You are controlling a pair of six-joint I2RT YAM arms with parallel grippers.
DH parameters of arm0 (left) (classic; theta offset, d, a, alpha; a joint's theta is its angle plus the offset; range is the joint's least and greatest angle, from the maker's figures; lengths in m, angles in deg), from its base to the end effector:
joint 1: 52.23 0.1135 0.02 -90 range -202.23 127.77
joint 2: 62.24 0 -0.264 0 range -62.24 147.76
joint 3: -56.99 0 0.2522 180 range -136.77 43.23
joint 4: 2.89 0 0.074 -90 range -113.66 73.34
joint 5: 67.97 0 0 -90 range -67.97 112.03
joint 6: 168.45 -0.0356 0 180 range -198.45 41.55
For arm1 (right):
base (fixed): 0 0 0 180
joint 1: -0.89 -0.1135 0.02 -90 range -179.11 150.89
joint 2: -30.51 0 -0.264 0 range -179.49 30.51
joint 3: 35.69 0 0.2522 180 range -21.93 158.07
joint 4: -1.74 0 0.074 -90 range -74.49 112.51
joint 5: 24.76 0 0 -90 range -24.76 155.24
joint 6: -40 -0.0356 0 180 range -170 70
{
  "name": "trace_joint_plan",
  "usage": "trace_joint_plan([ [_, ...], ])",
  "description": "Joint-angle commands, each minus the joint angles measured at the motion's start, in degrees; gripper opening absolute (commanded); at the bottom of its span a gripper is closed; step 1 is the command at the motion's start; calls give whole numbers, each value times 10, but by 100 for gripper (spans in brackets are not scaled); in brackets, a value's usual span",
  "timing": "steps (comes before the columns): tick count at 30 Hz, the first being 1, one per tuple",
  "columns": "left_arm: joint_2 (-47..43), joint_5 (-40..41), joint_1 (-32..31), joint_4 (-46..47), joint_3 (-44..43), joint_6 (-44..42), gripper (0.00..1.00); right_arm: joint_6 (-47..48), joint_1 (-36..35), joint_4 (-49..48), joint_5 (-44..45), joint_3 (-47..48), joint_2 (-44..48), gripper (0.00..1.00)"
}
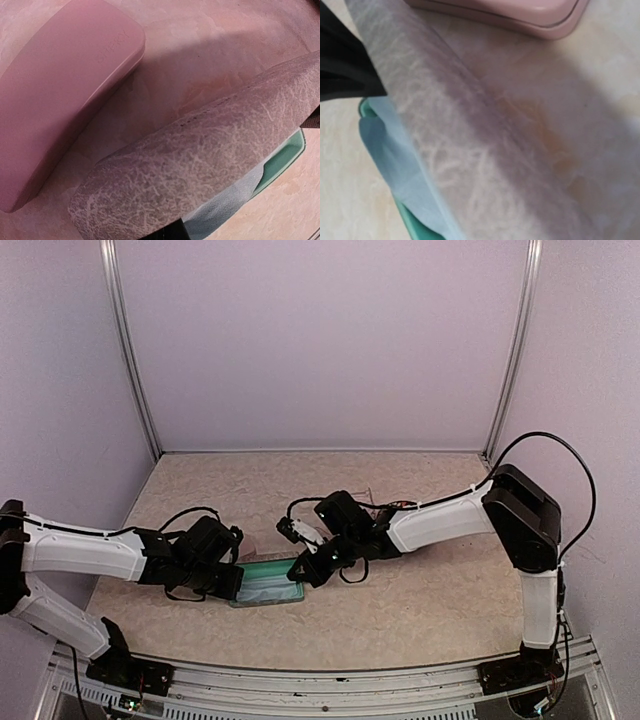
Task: Organize the sunglasses
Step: Place the folded cleaning cloth in the sunglasses case.
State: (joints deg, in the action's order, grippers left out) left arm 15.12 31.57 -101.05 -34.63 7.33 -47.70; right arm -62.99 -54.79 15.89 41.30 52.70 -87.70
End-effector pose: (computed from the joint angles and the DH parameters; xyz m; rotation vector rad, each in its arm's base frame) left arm 0.1631 -0.1775 0.1599 0.3515 2.5900 -0.2893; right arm 0.2363 0.3718 0.1468 -1.1223 2.2519 1.0391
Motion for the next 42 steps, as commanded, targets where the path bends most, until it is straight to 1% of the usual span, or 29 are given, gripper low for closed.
trace_joint_plan([
  [1, 5, 18, 5, 5, -4, -9, 0, 7, -7, 10, 12, 13, -4, 0],
  [16, -9, 36, 5, 13, -8, -14, 1, 2, -12, 10, 30, 8, 7, 0],
  [29, -10, 34, 3, 28, -8, -18, 2, -1, -14, 6, 35, -6, 17, 0],
  [42, -5, 43, -1, 40, -6, -19, 7, -4, -16, 3, 39, -17, 25, 0],
])
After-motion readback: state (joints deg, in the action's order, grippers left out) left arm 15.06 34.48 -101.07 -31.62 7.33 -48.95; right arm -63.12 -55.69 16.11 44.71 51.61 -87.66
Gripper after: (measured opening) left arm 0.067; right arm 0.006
